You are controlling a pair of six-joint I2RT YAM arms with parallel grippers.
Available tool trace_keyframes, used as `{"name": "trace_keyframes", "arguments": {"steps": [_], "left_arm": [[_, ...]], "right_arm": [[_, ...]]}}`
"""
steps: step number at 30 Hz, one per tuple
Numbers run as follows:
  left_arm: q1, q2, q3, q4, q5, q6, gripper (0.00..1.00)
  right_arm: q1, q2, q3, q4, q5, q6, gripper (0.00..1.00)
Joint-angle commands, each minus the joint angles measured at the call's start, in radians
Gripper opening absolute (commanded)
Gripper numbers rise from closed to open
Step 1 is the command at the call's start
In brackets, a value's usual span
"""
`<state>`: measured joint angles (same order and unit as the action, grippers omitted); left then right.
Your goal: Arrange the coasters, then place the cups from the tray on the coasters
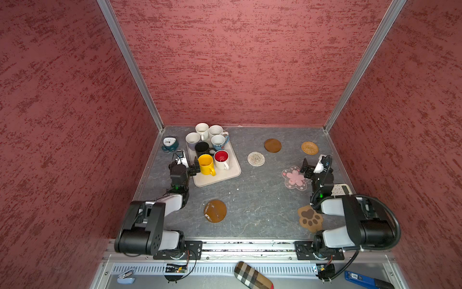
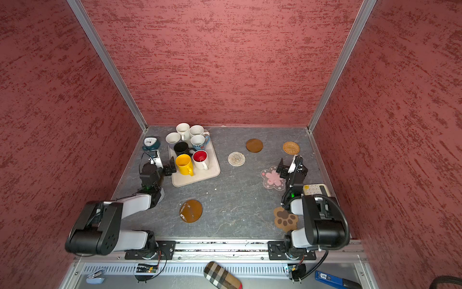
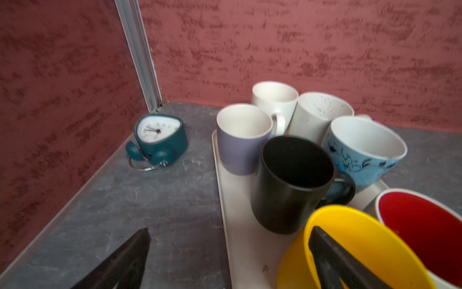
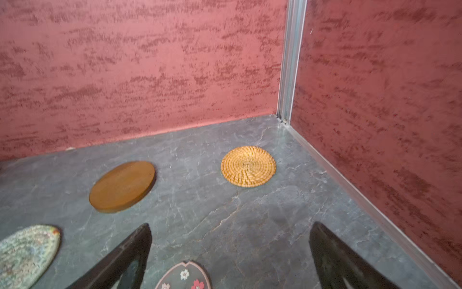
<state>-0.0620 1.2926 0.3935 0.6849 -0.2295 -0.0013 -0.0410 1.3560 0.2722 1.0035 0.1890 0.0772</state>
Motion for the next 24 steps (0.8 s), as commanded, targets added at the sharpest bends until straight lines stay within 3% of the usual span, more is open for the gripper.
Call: {"name": "trace_keyframes", "arguments": {"steps": [1, 4, 9, 12, 15, 19, 24], "left_arm": [[0.001, -0.142, 0.086, -0.272, -0.081, 0.007, 1.00], [-0.002, -0.261, 0.196, -0.536, -0.160, -0.084, 1.00], [-0.007, -0.417, 0.385, -0.892, -0.090, -0.189, 0.99], [-0.015, -0.390, 0.592, -1.203, -0.112, -0.275, 0.99], [-0.030, -0.330, 0.747, -1.437, -0.037, -0.328, 0.99], [-0.124, -0.310, 0.806, -1.566, 0.015, -0.376, 0.99], [-0.329, -0.248, 0.831, -1.613, -0.218, -0.527, 0.99]], "right_arm": [[0.003, -0.170, 0.066, -0.230, 0.036, 0.069, 0.99], [0.005, -0.318, 0.128, -0.421, -0.001, 0.141, 0.99], [0.013, -0.457, 0.290, -0.793, -0.058, 0.192, 0.98], [0.013, -0.425, 0.444, -1.069, -0.068, 0.218, 0.98], [0.013, -0.360, 0.546, -1.226, -0.189, 0.242, 0.95], [0.041, -0.294, 0.627, -1.354, -0.264, 0.253, 0.91], [0.108, -0.243, 0.665, -1.401, -0.270, 0.252, 0.89]]}}
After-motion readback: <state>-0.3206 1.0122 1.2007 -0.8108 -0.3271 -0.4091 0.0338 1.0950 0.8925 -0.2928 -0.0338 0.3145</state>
